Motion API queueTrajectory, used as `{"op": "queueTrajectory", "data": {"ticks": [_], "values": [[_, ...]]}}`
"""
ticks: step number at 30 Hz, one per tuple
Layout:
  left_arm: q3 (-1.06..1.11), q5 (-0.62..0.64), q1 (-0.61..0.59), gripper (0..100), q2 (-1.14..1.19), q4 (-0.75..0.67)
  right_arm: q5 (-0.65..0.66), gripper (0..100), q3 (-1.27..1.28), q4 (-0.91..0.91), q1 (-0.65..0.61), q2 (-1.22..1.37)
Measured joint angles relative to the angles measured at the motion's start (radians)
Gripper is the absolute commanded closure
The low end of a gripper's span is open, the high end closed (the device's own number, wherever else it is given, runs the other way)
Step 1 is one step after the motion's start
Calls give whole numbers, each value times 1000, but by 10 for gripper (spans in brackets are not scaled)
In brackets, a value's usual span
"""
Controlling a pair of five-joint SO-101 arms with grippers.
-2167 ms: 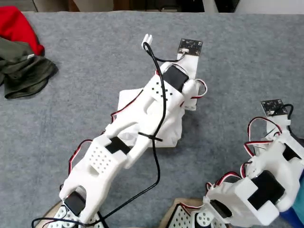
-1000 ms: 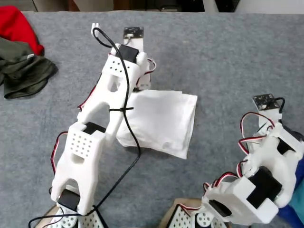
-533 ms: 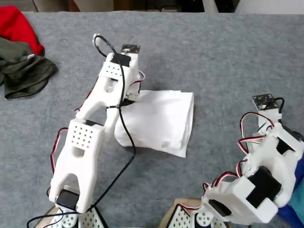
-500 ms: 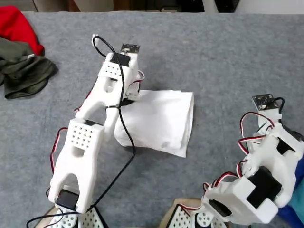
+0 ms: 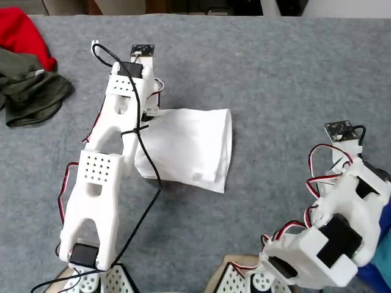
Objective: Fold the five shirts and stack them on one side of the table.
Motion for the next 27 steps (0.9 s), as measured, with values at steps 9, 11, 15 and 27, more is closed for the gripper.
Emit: {"op": "queueTrajectory", "data": {"ticks": [9, 11, 15, 27], "values": [[-160, -2, -14, 979, 3, 141, 0, 993, 0, 164, -164, -69], [-212, 3, -14, 979, 2, 163, -29, 993, -15, 256, -293, -153], [-241, 3, -15, 979, 2, 173, -152, 993, -95, 404, -614, -318], [-144, 3, -15, 979, 2, 178, -427, 993, -195, 273, -1057, 3]]}}
